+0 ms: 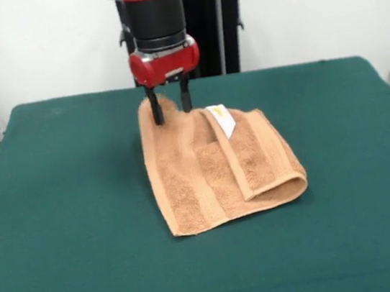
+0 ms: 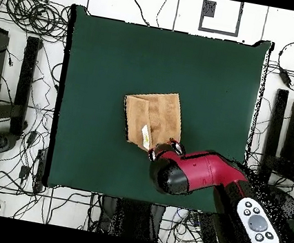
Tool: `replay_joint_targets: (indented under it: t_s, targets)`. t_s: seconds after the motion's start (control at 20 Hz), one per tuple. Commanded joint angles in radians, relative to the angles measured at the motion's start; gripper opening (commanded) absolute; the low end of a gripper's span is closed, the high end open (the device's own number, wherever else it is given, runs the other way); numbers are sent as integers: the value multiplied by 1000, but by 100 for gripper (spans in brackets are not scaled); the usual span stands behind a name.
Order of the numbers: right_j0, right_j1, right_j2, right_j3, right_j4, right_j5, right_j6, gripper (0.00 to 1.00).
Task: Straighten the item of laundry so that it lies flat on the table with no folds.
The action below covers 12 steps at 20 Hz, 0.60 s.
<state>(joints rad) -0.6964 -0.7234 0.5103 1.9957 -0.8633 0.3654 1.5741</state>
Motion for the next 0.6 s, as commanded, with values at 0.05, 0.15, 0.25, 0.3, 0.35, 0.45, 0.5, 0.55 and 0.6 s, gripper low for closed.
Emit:
replay_joint_targets:
  t_s: [0.05, 0.15, 0.25, 0.3, 0.35, 0.45, 0.5, 0.55, 0.6]
  targets:
    - [59, -22, 83, -24, -23, 143, -170, 100]
    - [41, -33, 101, -16, -6, 160, -192, 100]
    - [25, -36, 116, -18, 14, 185, -208, 100]
    - [23, -32, 121, -22, 24, 200, -211, 100]
    - [16, -35, 129, -20, 40, 218, -217, 100]
    - [-1, -43, 154, -13, 84, 259, -229, 100]
    - [-5, -42, 163, -11, 91, 264, -231, 100]
    - [-9, -42, 172, -10, 99, 269, -232, 100]
    - [-10, -29, 177, -14, 93, 257, -224, 100]
